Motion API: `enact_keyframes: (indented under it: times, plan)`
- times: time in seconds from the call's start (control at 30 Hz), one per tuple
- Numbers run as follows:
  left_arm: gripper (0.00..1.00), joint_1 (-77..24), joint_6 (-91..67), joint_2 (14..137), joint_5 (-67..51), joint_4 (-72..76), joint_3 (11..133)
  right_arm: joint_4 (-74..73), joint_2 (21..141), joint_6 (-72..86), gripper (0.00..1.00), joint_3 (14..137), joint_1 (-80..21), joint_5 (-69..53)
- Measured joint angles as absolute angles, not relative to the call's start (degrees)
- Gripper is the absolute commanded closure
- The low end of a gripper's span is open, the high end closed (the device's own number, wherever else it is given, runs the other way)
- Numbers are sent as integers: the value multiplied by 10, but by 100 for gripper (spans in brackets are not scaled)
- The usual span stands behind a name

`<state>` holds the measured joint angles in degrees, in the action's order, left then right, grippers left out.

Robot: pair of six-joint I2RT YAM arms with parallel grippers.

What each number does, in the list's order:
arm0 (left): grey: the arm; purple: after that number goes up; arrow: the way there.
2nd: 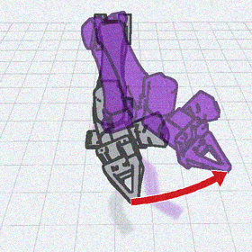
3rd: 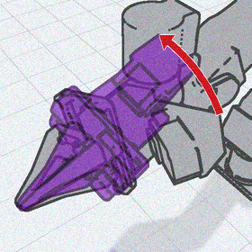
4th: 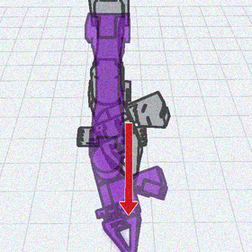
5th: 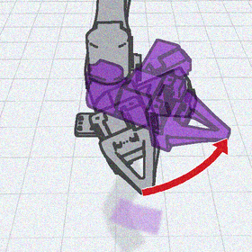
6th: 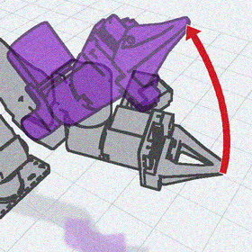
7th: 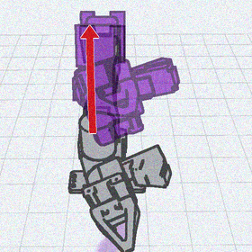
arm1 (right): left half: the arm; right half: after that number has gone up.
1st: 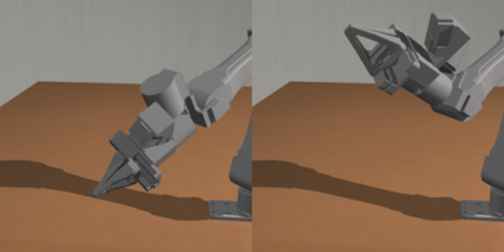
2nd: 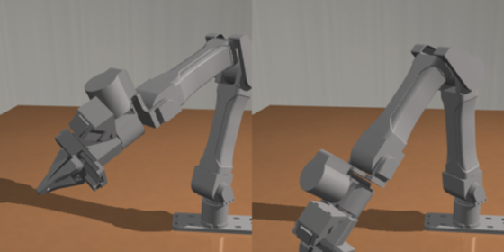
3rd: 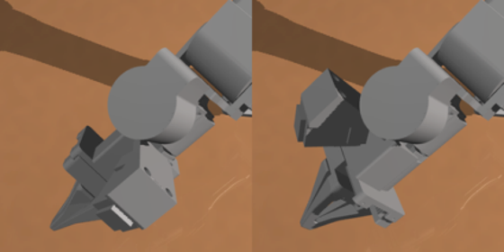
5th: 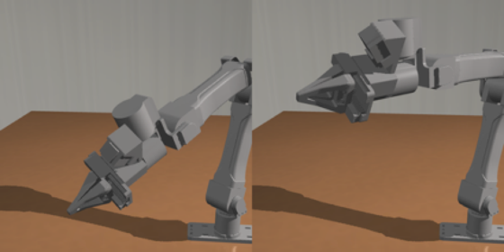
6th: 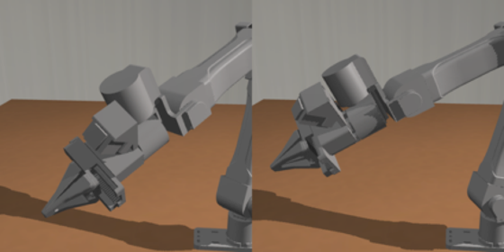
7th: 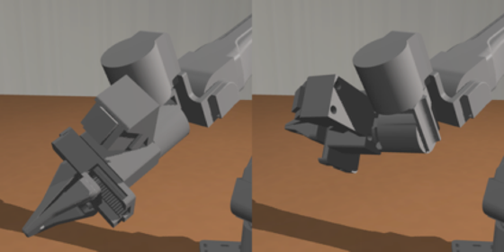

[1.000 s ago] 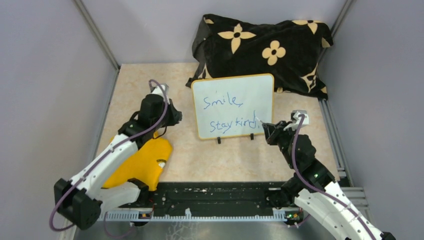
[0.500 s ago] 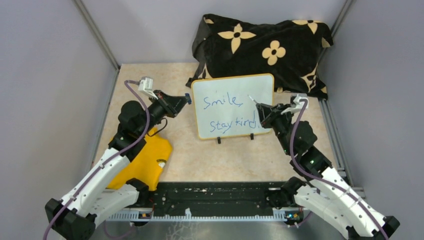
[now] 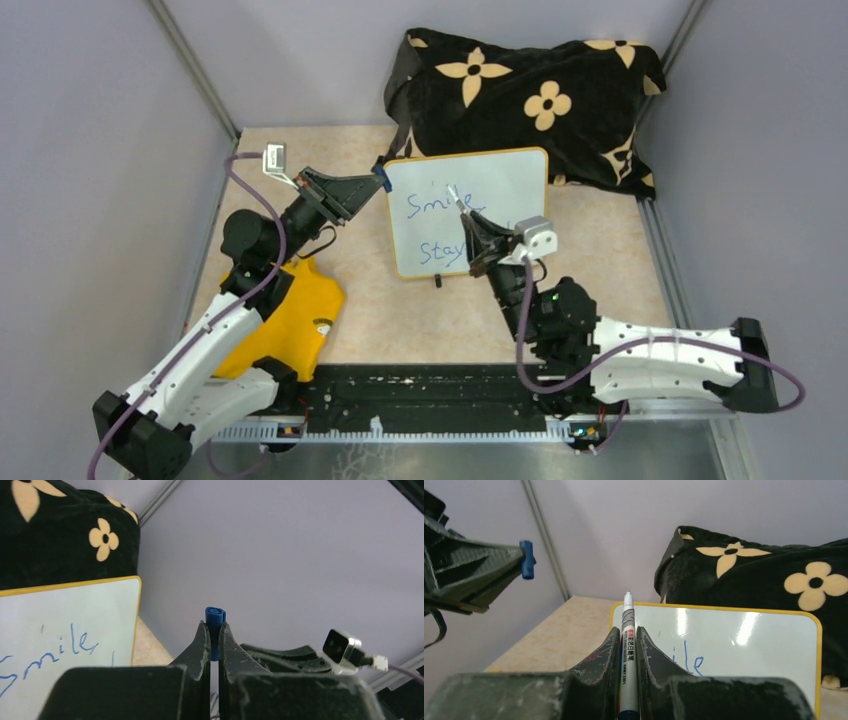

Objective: Write a sentence on the whiteboard
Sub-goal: Close the whiteboard marker at the center of the board.

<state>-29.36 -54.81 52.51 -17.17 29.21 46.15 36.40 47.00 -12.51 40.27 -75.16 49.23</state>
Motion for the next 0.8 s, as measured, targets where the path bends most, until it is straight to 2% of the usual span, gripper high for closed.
enact_keyframes:
  times: [0.13, 0.3, 0.8]
  plan:
    - [100, -294, -583, 527, -186, 328, 456, 510, 524, -252, 100, 364, -809, 540]
    - [100, -294, -619, 528, -192, 365, 434, 576, 537, -298, 100, 338, -824, 551]
    - [100, -294, -701, 573, -229, 472, 414, 533, 492, -222, 100, 334, -824, 486]
